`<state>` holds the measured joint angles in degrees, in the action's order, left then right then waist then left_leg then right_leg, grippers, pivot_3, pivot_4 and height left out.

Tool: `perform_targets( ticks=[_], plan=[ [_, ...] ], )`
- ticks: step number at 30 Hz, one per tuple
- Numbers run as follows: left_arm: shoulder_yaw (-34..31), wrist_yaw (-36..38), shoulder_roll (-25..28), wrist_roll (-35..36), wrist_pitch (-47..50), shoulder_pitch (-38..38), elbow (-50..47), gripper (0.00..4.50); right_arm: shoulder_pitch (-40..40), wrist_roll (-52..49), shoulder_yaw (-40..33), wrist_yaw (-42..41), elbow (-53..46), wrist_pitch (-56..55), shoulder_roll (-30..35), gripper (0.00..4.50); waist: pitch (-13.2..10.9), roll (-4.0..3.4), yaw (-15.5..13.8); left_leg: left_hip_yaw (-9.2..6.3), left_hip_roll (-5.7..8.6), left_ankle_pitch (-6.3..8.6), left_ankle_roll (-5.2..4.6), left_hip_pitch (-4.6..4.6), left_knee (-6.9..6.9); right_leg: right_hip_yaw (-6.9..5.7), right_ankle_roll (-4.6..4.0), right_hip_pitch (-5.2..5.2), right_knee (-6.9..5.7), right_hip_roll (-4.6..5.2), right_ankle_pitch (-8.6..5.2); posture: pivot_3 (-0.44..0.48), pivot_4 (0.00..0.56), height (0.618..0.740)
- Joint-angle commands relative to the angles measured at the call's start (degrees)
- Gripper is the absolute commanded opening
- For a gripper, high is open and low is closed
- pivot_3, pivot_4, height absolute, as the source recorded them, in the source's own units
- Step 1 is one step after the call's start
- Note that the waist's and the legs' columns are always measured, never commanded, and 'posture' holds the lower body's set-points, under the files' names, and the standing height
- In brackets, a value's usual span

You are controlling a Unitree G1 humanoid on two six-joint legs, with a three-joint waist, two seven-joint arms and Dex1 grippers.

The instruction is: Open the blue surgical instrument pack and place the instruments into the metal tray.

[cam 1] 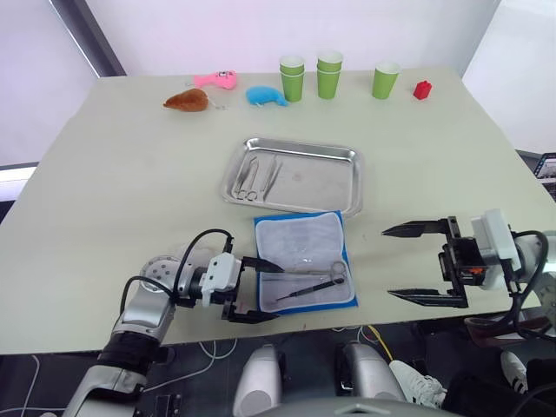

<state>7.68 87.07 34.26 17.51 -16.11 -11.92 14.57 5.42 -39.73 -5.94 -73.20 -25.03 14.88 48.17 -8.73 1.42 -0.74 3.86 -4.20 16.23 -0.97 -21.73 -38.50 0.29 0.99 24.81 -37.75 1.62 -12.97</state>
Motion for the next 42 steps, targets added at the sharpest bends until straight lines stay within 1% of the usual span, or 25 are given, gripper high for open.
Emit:
perform_targets(
  ticks=[1, 7, 13, 17, 19, 24, 27, 31, 34, 38, 42],
  plan=[
    [1.56, -1.85, -1.77, -1.75, -0.63, -0.80, 2.69, 4.38, 0.42, -0.62, -1.21, 0.13, -1.83, -0.29, 0.03, 4.50, 0.03, -0.06, -0.05, 0.00, 0.00, 0.00, 0.00, 0.01, 0.00, 0.00, 0.00, -0.02, 0.00, 0.00, 0.00, 0.000, 0.150, 0.739],
    [2.23, -3.04, -2.34, -3.34, -0.89, -1.10, 4.82, 4.38, -0.13, 0.35, -0.18, 0.40, -2.01, -0.93, -0.69, 4.50, 0.17, -0.30, -0.11, -0.13, 0.13, -0.01, -0.01, 0.03, -0.10, 0.35, 0.03, -0.14, -0.01, -0.17, 0.01, 0.000, 0.150, 0.739],
    [0.36, -0.11, -2.70, 3.28, 3.82, -1.06, 1.63, 4.38, -0.86, 1.29, 0.10, 0.20, -1.76, -1.51, -0.93, 4.50, 0.24, -0.40, -0.09, -0.11, 0.17, -0.01, -0.01, 0.03, -0.20, 0.55, 0.02, -0.15, -0.04, -0.23, -0.03, 0.000, 0.150, 0.739],
    [-0.45, 0.04, -2.58, 4.45, 5.53, -1.85, 1.59, 4.38, -0.95, 1.96, 0.52, 0.30, -1.73, -1.82, -1.41, 4.50, 0.23, -0.39, -0.05, -0.13, 0.15, -0.01, -0.01, -0.01, -0.25, 0.62, 0.09, -0.14, -0.06, -0.31, -0.06, 0.000, 0.150, 0.739],
    [-0.60, -0.51, -2.73, 3.95, 5.89, -2.03, 1.67, 4.38, -1.07, 2.63, 0.88, 0.17, -1.65, -2.25, -1.58, 4.50, 0.23, -0.39, -0.05, -0.15, 0.14, -0.01, -0.01, -0.01, -0.25, 0.62, 0.08, -0.14, -0.06, -0.34, -0.05, 0.000, 0.150, 0.739],
    [0.54, -2.64, -2.57, -0.42, 3.27, -2.01, 3.36, 4.38, -1.31, 3.29, 1.09, -0.14, -1.44, -2.66, -1.70, 4.50, 0.23, -0.39, -0.05, -0.20, 0.14, -0.01, -0.01, -0.02, -0.26, 0.86, 0.03, -0.14, -0.06, -0.55, -0.02, 0.000, 0.150, 0.739],
    [2.03, -2.02, -1.74, -2.74, 1.76, -1.38, 4.27, 4.38, -1.17, 3.29, 1.10, -0.18, -1.49, -2.64, -1.74, 4.50, 0.23, -0.39, -0.05, -0.20, 0.13, -0.01, -0.01, -0.02, -0.26, 0.91, 0.01, -0.14, -0.07, -0.59, -0.01, 0.000, 0.150, 0.739],
    [2.96, -3.01, -1.56, -4.53, 1.10, -1.27, 5.98, 4.38, -0.81, 2.99, 1.03, -0.04, -1.64, -2.32, -1.78, 4.50, 0.24, -0.40, -0.06, -0.18, 0.13, -0.01, -0.01, 0.00, -0.26, 0.94, -0.04, -0.15, -0.08, -0.59, -0.05, 0.000, 0.150, 0.739],
    [3.41, -3.29, -1.83, -4.68, 1.00, -0.83, 6.64, 4.38, -0.92, 2.77, 1.20, 0.55, -1.97, -1.86, -2.06, 4.50, 0.28, -0.47, -0.06, -0.18, 0.13, -0.01, -0.01, 0.01, -0.26, 0.97, -0.04, -0.15, -0.08, -0.61, -0.05, 0.000, 0.150, 0.739],
    [3.66, -4.11, -2.05, -4.94, 0.97, -0.92, 7.41, 4.38, -0.49, 6.07, 2.38, 2.62, -1.20, -2.60, -2.49, 4.50, 0.39, -0.62, -0.05, -0.16, 0.13, -0.01, -0.01, 0.03, -0.26, 0.99, 0.03, -0.16, -0.10, -0.61, -0.09, 0.000, 0.150, 0.739],
    [3.68, -4.33, -2.13, -4.69, 1.11, -1.19, 8.20, 4.38, 1.90, 9.33, 6.15, 4.57, 0.10, -0.89, -3.14, 4.50, 0.52, -0.80, 0.01, -0.14, 0.14, -0.01, -0.02, 0.06, -0.26, 1.04, 0.12, -0.16, -0.10, -0.62, -0.14, 0.000, 0.150, 0.739]
  ],
)
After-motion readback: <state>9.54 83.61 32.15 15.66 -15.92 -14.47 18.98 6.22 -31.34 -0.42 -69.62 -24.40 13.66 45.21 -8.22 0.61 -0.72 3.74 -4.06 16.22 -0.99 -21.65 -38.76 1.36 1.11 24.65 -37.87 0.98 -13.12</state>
